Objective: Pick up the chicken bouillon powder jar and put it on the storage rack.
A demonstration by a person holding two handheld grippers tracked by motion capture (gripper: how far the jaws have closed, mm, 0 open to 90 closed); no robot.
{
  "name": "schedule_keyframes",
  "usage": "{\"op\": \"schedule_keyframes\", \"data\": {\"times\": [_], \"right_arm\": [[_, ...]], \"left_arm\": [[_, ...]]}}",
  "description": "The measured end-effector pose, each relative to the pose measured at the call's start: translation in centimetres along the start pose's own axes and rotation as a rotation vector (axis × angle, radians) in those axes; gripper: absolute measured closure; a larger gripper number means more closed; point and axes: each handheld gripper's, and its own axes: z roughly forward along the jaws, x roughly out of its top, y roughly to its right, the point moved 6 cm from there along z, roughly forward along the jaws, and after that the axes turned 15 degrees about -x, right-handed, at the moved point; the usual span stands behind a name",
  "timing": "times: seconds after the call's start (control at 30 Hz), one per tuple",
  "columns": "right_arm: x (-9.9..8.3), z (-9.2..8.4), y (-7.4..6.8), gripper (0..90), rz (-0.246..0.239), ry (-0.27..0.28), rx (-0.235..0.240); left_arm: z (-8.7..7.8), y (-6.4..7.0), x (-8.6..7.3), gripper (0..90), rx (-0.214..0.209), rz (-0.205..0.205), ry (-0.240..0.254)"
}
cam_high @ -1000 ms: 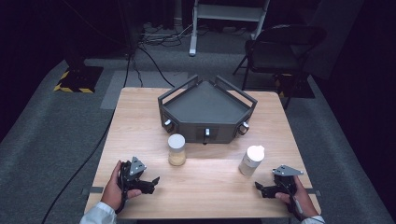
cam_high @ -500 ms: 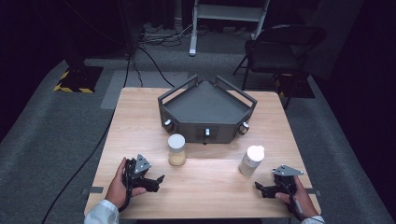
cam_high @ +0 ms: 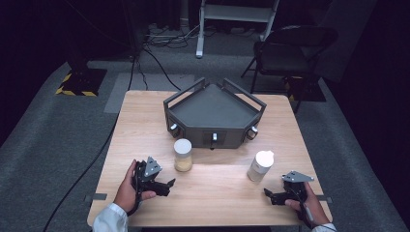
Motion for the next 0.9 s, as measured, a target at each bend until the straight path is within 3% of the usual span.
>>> {"op": "schedule_keyframes", "data": {"times": [0.9], "right_arm": [[0.0, 0.0, 0.0, 0.0, -0.001, 0.001, 0.001]], "left_arm": [[1.8, -0.5, 2.3, 1.6, -0.025, 0.009, 0.029]]}}
